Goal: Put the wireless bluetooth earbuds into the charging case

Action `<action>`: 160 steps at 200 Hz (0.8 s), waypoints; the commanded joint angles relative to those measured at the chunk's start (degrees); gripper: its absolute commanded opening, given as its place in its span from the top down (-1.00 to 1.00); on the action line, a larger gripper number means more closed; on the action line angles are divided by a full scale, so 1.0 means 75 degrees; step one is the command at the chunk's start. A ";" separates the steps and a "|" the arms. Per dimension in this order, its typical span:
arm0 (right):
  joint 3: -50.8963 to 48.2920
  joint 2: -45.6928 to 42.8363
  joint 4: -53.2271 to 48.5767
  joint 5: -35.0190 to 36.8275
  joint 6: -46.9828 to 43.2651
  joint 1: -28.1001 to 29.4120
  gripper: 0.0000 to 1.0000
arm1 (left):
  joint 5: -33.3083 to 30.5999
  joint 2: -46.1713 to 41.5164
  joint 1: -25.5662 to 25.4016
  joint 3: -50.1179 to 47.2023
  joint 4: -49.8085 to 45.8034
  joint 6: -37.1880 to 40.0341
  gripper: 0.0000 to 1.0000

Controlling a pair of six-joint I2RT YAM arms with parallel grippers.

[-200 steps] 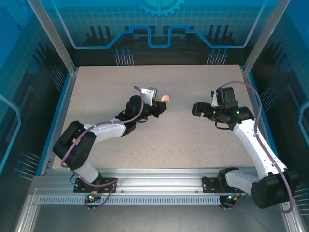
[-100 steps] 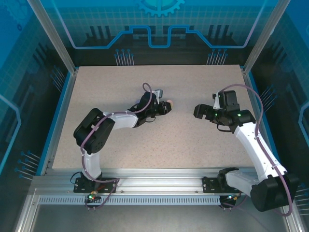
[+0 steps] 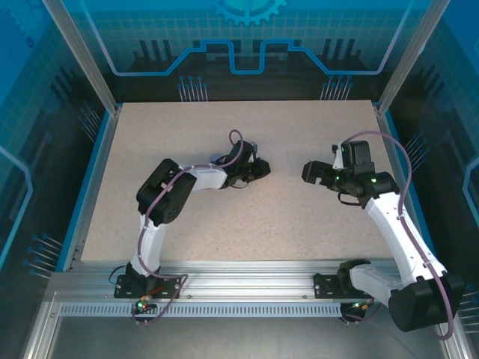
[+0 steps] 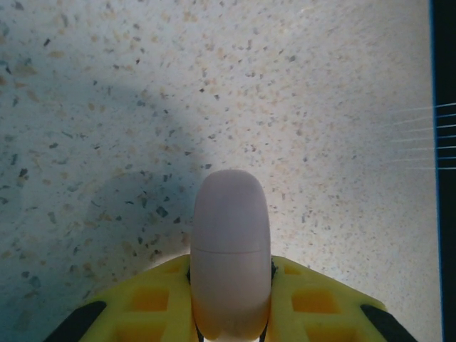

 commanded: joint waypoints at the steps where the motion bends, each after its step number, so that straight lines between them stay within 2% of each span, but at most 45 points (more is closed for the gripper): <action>1: -0.0046 -0.0093 -0.0046 -0.0069 0.0107 -0.0129 -0.94 | 0.0193 0.0215 -0.0037 0.0623 -0.0967 -0.0125 0.86; 16: 0.0010 -0.0073 -0.0057 -0.0080 0.0119 -0.0131 -0.94 | 0.0151 0.0344 -0.0035 0.0905 -0.1451 -0.0044 0.78; 47: 0.0186 -0.0080 -0.0139 -0.0103 0.0061 -0.0136 -0.95 | 0.0068 0.0497 -0.0008 0.1312 -0.2200 0.0098 0.38; 78: 0.0314 -0.0152 -0.0220 -0.0125 0.0036 -0.0139 -0.96 | -0.0078 0.0426 0.0106 0.1475 -0.2828 0.0345 0.09; 124: 0.0488 -0.0247 -0.0308 -0.0191 0.0025 -0.0159 -1.00 | -0.0458 -0.0144 0.0458 0.1581 -0.3638 0.0934 -0.41; 160: 0.0707 -0.0324 -0.0434 -0.0053 0.0042 -0.0182 -1.00 | -0.0980 -0.1046 0.0818 0.1884 -0.4698 0.1617 -0.91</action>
